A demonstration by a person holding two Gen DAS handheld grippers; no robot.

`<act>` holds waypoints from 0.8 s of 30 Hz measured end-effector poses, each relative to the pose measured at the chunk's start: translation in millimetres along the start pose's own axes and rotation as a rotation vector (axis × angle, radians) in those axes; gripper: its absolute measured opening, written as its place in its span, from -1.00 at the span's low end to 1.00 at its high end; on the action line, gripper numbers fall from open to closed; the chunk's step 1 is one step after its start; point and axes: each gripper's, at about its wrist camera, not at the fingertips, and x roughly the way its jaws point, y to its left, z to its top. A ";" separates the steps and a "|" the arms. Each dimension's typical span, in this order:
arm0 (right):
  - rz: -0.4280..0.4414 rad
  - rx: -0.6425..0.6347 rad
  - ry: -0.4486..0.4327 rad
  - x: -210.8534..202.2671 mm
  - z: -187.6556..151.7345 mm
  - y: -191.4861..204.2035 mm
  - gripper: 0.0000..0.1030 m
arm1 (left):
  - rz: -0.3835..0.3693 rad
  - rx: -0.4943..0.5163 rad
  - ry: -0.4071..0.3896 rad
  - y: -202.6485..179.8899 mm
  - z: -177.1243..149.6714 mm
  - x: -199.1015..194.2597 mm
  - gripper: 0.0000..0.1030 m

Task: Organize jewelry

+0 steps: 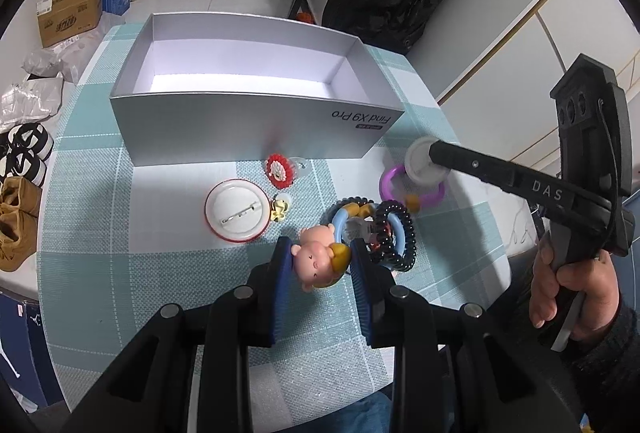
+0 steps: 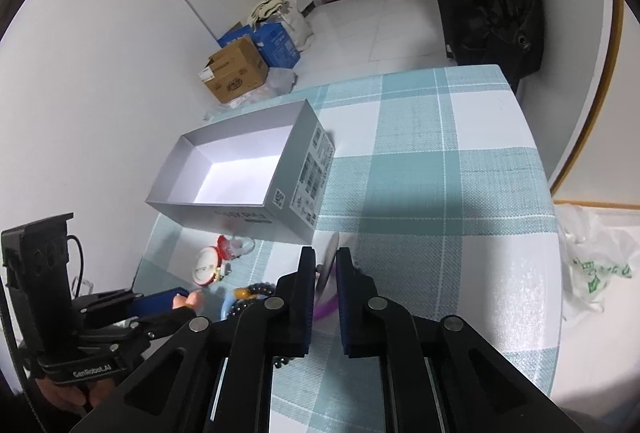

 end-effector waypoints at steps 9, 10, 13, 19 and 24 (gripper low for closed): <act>0.082 0.070 -0.034 -12.0 2.7 -6.9 -0.87 | -0.040 -0.029 -0.053 1.3 5.3 -14.9 -0.54; 0.090 0.076 -0.041 -13.9 3.0 -7.1 -0.87 | -0.045 -0.030 -0.066 0.8 6.7 -17.8 -0.54; 0.121 0.086 -0.066 -21.2 4.8 -4.1 -0.87 | -0.052 -0.038 -0.101 -1.2 10.4 -25.0 -0.54; 0.168 0.018 -0.099 -34.1 15.4 21.5 -0.87 | -0.037 -0.044 -0.172 -3.6 28.0 -42.1 -0.54; 0.209 -0.023 -0.110 -35.7 35.6 38.1 -0.87 | -0.030 -0.066 -0.202 0.5 57.4 -49.5 -0.54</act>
